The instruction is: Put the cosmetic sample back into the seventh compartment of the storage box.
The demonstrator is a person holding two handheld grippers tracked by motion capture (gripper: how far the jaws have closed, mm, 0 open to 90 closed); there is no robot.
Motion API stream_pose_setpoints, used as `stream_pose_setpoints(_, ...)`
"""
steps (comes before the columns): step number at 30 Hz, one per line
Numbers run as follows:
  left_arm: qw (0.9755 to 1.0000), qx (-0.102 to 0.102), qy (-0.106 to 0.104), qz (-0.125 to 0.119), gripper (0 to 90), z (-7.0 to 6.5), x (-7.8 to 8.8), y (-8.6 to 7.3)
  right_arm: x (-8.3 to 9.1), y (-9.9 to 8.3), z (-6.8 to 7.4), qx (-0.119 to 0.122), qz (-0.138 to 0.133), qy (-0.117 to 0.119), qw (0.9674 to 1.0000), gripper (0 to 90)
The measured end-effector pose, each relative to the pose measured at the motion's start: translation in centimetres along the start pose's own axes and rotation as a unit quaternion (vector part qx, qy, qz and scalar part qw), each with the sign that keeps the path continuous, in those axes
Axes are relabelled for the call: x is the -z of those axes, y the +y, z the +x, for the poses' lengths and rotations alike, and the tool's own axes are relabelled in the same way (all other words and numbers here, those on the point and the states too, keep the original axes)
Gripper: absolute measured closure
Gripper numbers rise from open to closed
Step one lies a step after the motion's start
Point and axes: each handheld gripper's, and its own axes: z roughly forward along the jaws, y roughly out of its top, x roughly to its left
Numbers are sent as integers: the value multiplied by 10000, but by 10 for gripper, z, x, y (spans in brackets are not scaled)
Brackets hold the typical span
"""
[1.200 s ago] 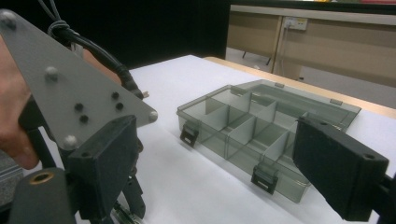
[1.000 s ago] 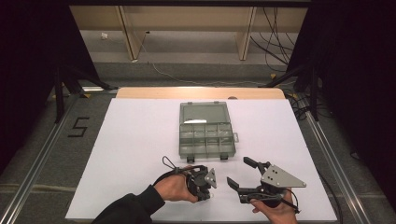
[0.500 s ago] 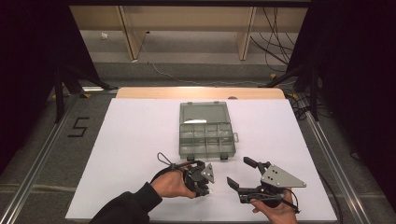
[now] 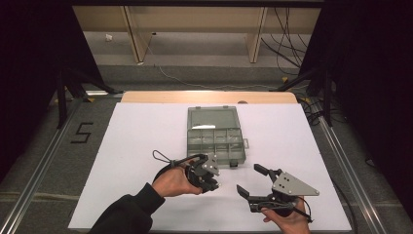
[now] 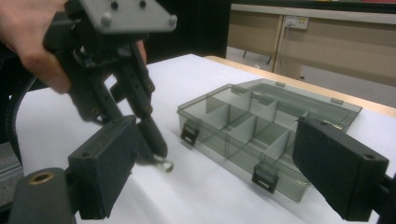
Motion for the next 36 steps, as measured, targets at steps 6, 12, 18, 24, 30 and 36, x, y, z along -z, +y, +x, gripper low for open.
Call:
stream_pose_setpoints(6,9998,57,99,-131,804,13,12,8,0,0,0,6,9,-3,10000,155)
stream_pose_setpoints(12,9993,225,111,-265,804,20,15,16,0,0,0,7,-10,-18,10000,155)
stream_pose_setpoints(18,9978,455,160,-464,804,29,20,26,0,0,0,38,18,-27,10000,155)
stream_pose_setpoints(24,9957,731,148,-547,804,43,14,32,1,0,0,40,28,-71,10000,155)
stream_pose_setpoints(30,9921,1050,157,-670,804,61,6,33,1,0,-1,39,21,-59,10000,155)
stream_pose_setpoints(36,9897,1280,263,-592,804,71,0,39,0,0,-1,26,-13,5,10000,155)
